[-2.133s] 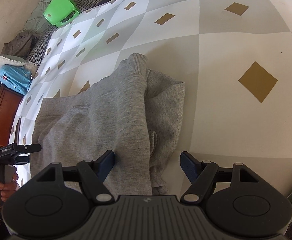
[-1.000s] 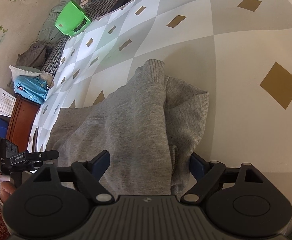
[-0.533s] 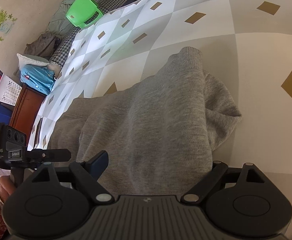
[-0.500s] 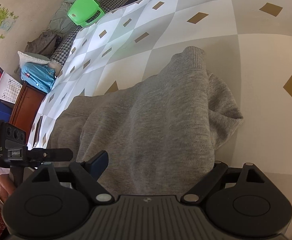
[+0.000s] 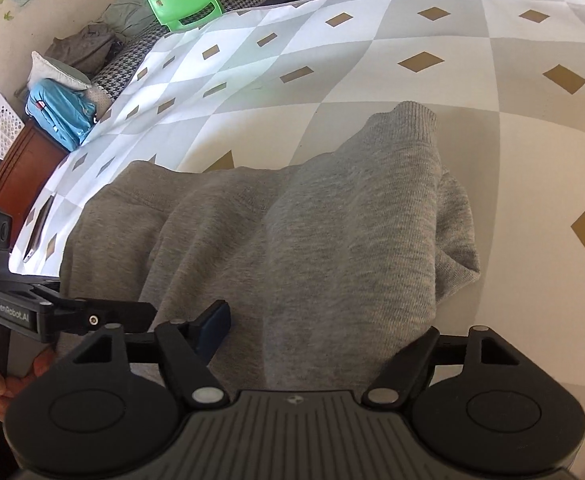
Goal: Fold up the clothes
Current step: 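Lift the gripped sweatshirt edge with both grippers, raising it off the mat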
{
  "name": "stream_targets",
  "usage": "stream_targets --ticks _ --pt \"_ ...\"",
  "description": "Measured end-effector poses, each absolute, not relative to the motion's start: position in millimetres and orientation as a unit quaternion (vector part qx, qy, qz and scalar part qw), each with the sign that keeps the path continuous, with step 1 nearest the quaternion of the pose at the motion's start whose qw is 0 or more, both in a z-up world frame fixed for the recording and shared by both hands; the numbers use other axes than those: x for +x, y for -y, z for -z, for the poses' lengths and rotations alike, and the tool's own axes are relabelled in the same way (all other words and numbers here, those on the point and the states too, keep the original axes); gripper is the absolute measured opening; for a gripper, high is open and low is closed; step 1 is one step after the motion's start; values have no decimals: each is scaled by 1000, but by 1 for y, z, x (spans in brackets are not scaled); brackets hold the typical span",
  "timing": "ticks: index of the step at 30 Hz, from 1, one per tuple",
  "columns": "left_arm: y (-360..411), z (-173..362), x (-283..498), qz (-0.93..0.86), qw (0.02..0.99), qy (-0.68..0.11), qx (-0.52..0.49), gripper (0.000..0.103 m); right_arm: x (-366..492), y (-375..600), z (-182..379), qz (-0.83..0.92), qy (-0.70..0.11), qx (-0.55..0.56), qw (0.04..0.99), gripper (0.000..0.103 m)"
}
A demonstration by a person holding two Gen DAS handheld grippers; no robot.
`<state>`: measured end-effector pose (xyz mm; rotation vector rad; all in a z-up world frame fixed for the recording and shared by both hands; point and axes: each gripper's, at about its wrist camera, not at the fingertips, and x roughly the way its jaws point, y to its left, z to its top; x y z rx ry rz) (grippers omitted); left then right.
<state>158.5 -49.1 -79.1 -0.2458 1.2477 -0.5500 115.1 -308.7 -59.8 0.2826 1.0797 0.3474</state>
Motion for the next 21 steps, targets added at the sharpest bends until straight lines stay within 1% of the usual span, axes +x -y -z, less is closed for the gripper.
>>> stream_targets --ticks 1,2,13,18,21 --pt "50 79 157 251 772 -574 -110 103 115 309 59 -160 -511 127 835 62" --pt "51 78 156 248 773 -574 -107 103 116 309 59 -157 -512 121 836 59" --pt "59 76 151 236 783 -571 -70 103 113 304 60 -158 -505 95 843 62" --pt "68 75 144 221 798 -559 -42 103 111 295 59 -147 -502 65 850 59" --pt "72 74 135 209 814 -541 -28 103 109 287 55 -143 -494 42 857 48"
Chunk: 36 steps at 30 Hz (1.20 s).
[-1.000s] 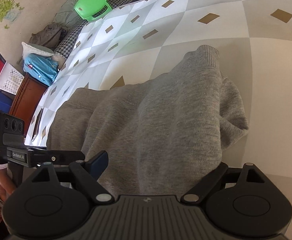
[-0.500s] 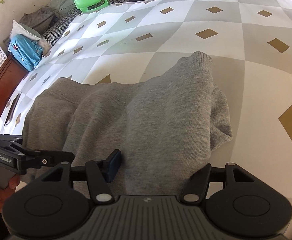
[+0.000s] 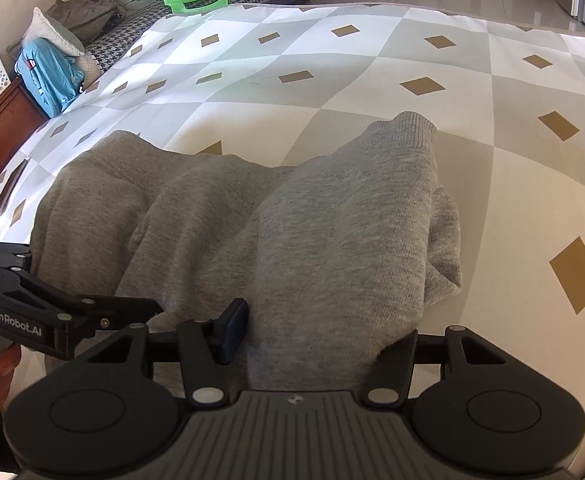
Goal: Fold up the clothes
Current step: 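Lift the gripped sweatshirt edge with both grippers, raising it off the mat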
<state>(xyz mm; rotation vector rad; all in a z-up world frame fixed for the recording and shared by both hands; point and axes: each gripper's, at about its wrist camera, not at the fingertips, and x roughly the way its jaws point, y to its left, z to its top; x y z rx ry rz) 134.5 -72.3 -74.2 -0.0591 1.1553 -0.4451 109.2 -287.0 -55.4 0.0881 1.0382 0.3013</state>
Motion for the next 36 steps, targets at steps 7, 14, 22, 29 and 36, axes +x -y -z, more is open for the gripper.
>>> stream_targets --ticks 7,14,22,29,36 --pt "70 62 121 197 839 -508 -16 81 103 272 41 -147 -468 -9 871 37" --pt "74 46 115 184 854 -486 3 68 98 262 26 -156 -448 -25 880 36" --pt "74 38 112 174 855 -489 7 65 94 258 22 -159 -450 -22 879 35" --pt "63 55 122 166 845 -508 -13 77 105 275 36 -135 -477 22 868 43" --pt "58 67 131 164 840 -517 -18 91 111 289 48 -133 -490 43 860 51"
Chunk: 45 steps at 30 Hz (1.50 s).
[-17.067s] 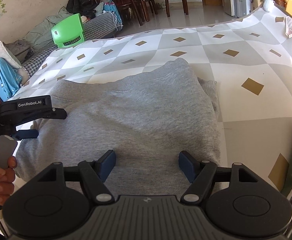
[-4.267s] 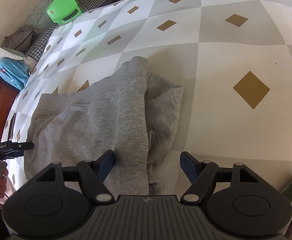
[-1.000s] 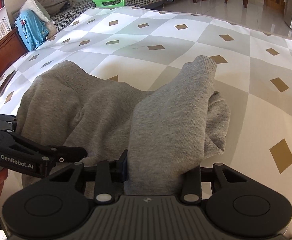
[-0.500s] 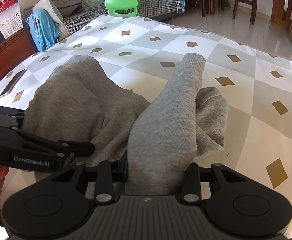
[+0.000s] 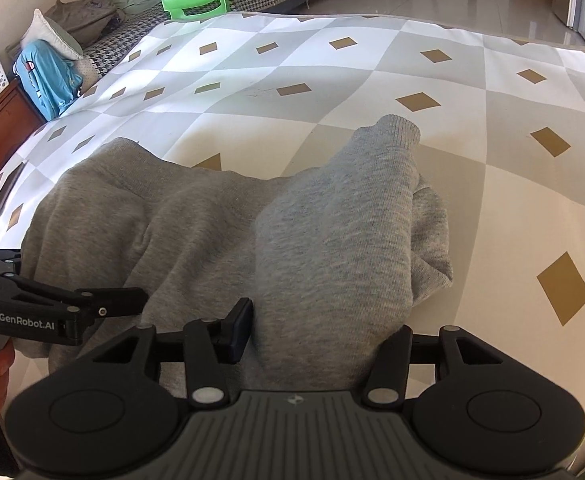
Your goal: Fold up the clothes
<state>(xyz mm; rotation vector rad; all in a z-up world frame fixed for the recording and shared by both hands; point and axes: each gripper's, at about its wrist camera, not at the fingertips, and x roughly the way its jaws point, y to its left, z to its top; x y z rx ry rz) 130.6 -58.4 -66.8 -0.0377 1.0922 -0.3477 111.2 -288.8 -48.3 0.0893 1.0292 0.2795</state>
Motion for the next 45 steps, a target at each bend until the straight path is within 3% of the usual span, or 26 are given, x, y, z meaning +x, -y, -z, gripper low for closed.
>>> stream_targets --ticks 8,15,17,18,20,23,25,28,45 --pt "54 75 137 164 836 -523 -24 103 118 296 56 -130 -501 55 854 63" --pt "59 77 137 168 842 -512 -12 102 119 286 60 -126 -499 38 856 73" --pt "63 76 135 169 847 -503 -8 95 118 280 59 -128 -496 23 859 63" --pt "66 74 133 170 850 -499 -7 86 118 277 58 -134 -493 18 859 59" --pt "71 70 130 166 855 -492 -1 77 117 273 55 -139 -488 14 862 41" --pt "76 64 127 158 862 -482 7 67 114 267 48 -139 -475 -4 869 35" --pt "76 58 126 155 866 -475 6 59 111 263 42 -140 -462 -16 876 34" --pt "77 45 125 157 876 -456 16 55 106 259 29 -145 -440 -26 886 33" --pt "75 11 113 138 895 -424 11 54 87 241 -14 -148 -385 -45 910 33"
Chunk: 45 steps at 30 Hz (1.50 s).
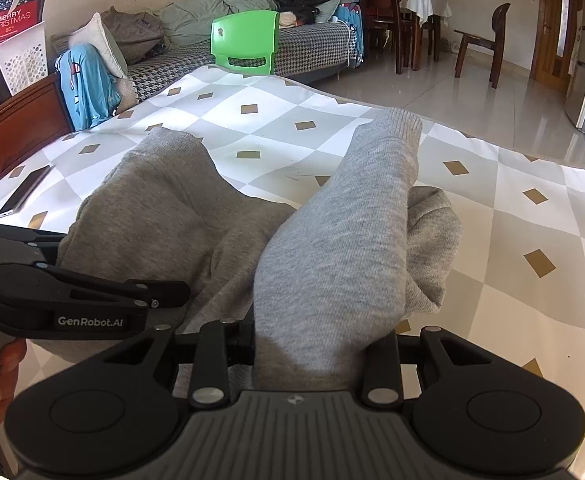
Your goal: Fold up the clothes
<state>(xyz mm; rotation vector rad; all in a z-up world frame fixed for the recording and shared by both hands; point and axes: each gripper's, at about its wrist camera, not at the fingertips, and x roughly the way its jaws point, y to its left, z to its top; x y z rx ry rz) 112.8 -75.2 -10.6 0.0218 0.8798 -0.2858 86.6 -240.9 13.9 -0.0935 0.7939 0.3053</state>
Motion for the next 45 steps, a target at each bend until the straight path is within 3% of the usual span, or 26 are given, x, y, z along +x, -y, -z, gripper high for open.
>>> stream_targets --ticks 11,28,36,45 --pt "64 35 121 134 874 -467 3 57 97 244 15 -134 -442 -37 886 34" --pt "42 69 139 135 844 -519 -19 95 117 287 43 -106 -504 47 856 56" --pt "38 72 144 138 838 -528 -18 103 122 296 47 -114 -514 63 848 59" --pt "34 77 150 148 830 -537 -27 103 127 310 52 -132 -530 86 833 64"
